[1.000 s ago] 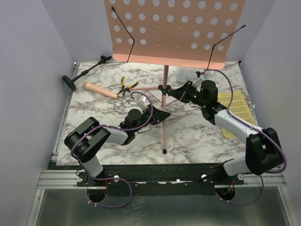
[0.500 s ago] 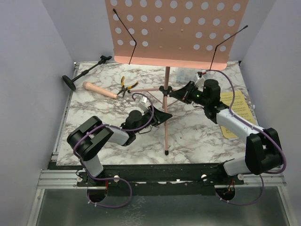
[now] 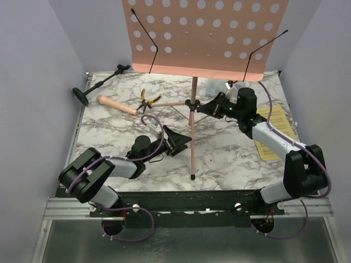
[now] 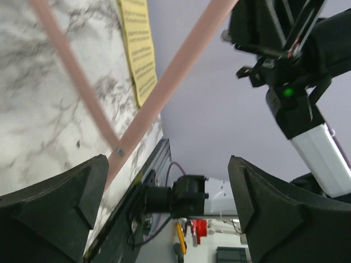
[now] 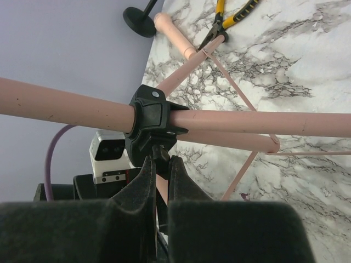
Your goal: Set up the instrument practice props
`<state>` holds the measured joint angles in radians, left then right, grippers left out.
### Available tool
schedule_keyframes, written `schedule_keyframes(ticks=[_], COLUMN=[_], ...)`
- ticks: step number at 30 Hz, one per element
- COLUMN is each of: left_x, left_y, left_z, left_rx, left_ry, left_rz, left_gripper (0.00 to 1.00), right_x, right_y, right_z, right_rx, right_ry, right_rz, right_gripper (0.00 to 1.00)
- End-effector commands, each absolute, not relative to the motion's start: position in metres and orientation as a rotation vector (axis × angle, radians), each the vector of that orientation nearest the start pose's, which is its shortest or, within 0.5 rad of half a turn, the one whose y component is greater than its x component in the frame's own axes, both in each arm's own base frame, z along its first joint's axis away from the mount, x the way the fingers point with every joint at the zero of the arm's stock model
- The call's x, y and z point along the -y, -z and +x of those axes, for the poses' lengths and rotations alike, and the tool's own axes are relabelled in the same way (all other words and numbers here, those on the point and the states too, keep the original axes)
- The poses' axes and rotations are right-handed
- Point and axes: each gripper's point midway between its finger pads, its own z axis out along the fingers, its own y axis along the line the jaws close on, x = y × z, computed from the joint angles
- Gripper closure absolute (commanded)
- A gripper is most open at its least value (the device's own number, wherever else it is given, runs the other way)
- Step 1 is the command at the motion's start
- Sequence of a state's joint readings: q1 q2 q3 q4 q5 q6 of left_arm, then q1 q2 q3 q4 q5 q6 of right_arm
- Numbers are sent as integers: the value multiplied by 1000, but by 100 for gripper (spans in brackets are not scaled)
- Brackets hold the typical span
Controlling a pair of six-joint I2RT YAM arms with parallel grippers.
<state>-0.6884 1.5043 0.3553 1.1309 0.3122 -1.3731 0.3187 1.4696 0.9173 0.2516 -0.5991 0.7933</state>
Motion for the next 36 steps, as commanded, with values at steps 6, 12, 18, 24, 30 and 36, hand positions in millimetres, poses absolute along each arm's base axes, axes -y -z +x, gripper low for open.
schedule_keyframes(ticks=[6,12,18,24,30,36], left_x=[268,232,203,198,198,199], left_y=[-168,-198,-226,-247,-264,-270], left_z=[204,205,199,194,190,185], left_rx=[-2029,-2017,-1966,-1912,-1881,-1876], left_ry=[1673,1342,1175,1202,1231,1256], left_rz=[-345,-249,-211,-223,-209,-194], left_gripper=[1,1,1,1,1,1], right_x=[-236,-234,-229,-213,-163,-35], right_y=[-144,-159,-178,-197,-194,-126], right_z=[337,339,334,325,321,331], right_rx=[-2349,-2330,-2295,-2266,-2236,-2250], right_ry=[-1176,-1154,-1139,-1038,-714,-153], right_rz=[73,51,56,88,188,696], right_gripper=[91,75,54,29,16,12])
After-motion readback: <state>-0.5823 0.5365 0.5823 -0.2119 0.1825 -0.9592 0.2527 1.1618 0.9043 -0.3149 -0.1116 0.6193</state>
